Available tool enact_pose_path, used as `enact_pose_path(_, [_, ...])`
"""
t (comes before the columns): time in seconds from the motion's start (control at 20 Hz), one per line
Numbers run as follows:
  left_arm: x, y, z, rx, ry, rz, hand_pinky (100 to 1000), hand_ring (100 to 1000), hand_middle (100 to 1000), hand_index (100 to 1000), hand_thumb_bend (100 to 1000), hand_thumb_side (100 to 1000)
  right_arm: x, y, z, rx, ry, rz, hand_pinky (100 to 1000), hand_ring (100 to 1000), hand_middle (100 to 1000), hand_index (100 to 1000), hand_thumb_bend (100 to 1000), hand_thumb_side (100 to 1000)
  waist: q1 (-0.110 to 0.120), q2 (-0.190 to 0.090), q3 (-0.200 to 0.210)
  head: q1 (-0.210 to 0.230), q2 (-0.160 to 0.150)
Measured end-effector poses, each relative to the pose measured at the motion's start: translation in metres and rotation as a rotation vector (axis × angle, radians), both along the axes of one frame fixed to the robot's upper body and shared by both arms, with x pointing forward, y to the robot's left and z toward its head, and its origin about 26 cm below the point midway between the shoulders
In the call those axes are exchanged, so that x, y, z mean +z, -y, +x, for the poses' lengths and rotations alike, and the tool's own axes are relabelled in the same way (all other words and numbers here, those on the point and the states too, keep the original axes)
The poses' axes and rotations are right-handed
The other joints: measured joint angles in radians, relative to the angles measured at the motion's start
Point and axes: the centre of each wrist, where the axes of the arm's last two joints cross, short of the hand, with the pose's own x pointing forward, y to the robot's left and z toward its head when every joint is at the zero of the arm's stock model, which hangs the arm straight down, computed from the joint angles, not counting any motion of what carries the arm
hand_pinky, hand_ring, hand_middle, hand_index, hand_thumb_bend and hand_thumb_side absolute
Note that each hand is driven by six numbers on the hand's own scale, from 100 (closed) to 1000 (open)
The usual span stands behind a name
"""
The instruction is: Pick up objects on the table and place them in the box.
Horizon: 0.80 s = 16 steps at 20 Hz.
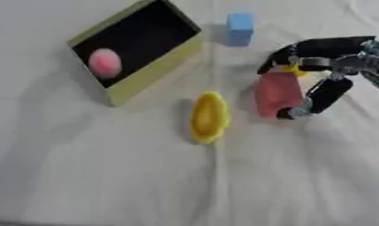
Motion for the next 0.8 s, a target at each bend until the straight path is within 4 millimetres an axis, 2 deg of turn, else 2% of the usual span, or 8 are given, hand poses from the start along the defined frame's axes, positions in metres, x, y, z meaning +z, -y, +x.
enact_pose_path(0.1, [0.0, 0.0, 0.0, -0.001, -0.002, 0.0, 687, 766, 638, 804, 538, 532, -0.004, 0.0, 0.003, -0.006, 0.005, -0.007, 901, 919, 826, 913, 456, 384, 0.0, 0.002, 0.002, 0.0, 0.0])
enact_pose_path(0.15, [0.0, 0.0, 0.0, -0.001, -0.003, 0.0, 687, 767, 637, 804, 537, 533, -0.005, 0.0, 0.004, -0.008, 0.007, -0.01, 895, 910, 790, 904, 462, 369, 0.001, 0.003, 0.002, 0.0, 0.0])
enact_pose_path(0.25, [-0.001, 0.001, 0.0, -0.003, -0.004, -0.003, 687, 767, 637, 802, 537, 534, -0.007, -0.001, 0.006, -0.01, 0.014, -0.015, 873, 859, 640, 849, 466, 351, 0.002, 0.004, 0.002, -0.001, 0.0])
enact_pose_path(0.3, [-0.001, 0.001, 0.0, -0.004, -0.006, -0.004, 687, 767, 637, 802, 537, 534, -0.007, -0.002, 0.007, -0.01, 0.019, -0.01, 871, 855, 629, 842, 464, 350, 0.002, 0.004, 0.002, -0.001, 0.0])
enact_pose_path(0.4, [-0.002, 0.001, 0.0, -0.006, -0.008, -0.006, 687, 767, 637, 802, 537, 535, -0.007, -0.003, 0.007, -0.01, 0.033, 0.007, 859, 822, 563, 776, 440, 347, 0.002, 0.004, 0.002, -0.001, 0.0])
enact_pose_path(0.45, [-0.002, 0.001, 0.0, -0.006, -0.009, -0.006, 687, 767, 637, 799, 537, 535, -0.007, -0.003, 0.007, -0.009, 0.041, 0.019, 844, 776, 515, 710, 419, 328, 0.002, 0.004, 0.002, -0.001, 0.0])
enact_pose_path(0.55, [-0.002, 0.002, 0.0, -0.008, -0.011, -0.004, 687, 767, 637, 798, 537, 534, -0.006, -0.005, 0.005, 0.0, 0.055, 0.048, 828, 743, 475, 634, 362, 291, 0.002, 0.004, 0.002, -0.001, 0.0])
enact_pose_path(0.8, [-0.002, 0.002, 0.0, -0.01, -0.014, -0.001, 687, 768, 637, 798, 538, 534, 0.005, -0.011, -0.006, 0.047, 0.077, 0.116, 812, 700, 463, 595, 235, 276, 0.0, 0.004, 0.001, 0.0, 0.0])
